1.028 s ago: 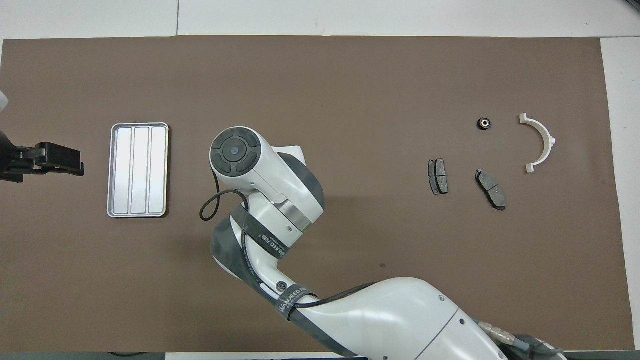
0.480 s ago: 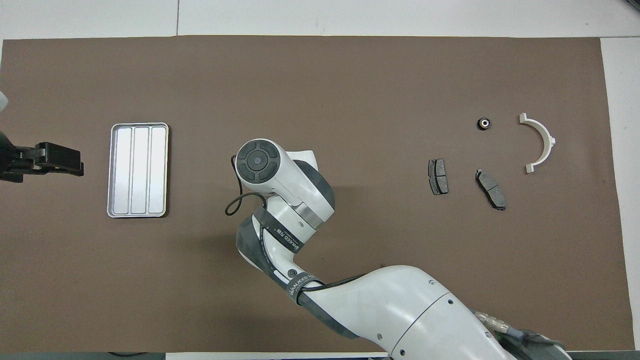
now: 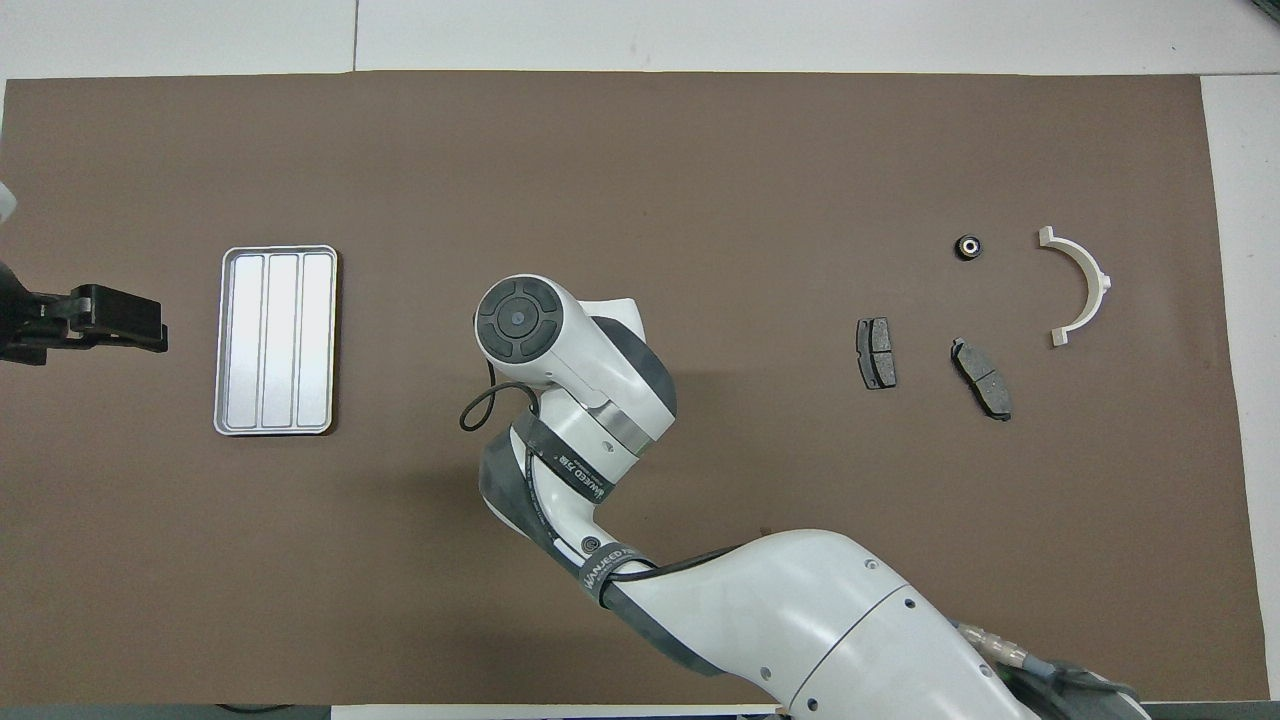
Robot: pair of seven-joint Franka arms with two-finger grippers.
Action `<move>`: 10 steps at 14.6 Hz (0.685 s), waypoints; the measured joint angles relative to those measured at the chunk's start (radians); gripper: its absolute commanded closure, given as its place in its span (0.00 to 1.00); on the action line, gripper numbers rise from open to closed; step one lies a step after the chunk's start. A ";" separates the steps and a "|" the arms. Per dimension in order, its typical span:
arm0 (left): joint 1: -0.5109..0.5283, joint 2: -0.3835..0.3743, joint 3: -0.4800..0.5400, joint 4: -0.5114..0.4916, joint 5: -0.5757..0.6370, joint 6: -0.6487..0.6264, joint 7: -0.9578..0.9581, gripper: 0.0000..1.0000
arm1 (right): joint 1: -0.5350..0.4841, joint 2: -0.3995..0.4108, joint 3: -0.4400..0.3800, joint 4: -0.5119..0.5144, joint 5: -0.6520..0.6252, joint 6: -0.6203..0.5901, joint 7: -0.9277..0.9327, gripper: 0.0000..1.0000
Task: Pick bearing gear from pile to tray
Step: 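Carry the ring toward the table center and set it down, then withdraw the right gripper while the left gripper reaches the ring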
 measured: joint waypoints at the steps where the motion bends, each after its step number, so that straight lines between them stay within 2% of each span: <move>1: 0.000 0.000 0.000 0.000 0.000 0.000 0.000 0.00 | -0.012 -0.002 -0.002 0.029 -0.005 -0.049 -0.014 0.00; 5: 0.000 0.000 0.000 0.000 0.000 0.000 0.000 0.00 | -0.145 -0.074 -0.001 0.178 0.007 -0.275 -0.277 0.00; 8: -0.011 0.000 -0.012 0.000 0.000 -0.014 0.014 0.00 | -0.291 -0.176 -0.001 0.198 0.018 -0.395 -0.638 0.00; 10: -0.051 0.000 -0.030 0.000 0.000 -0.018 0.014 0.00 | -0.391 -0.216 -0.002 0.197 0.020 -0.425 -0.877 0.00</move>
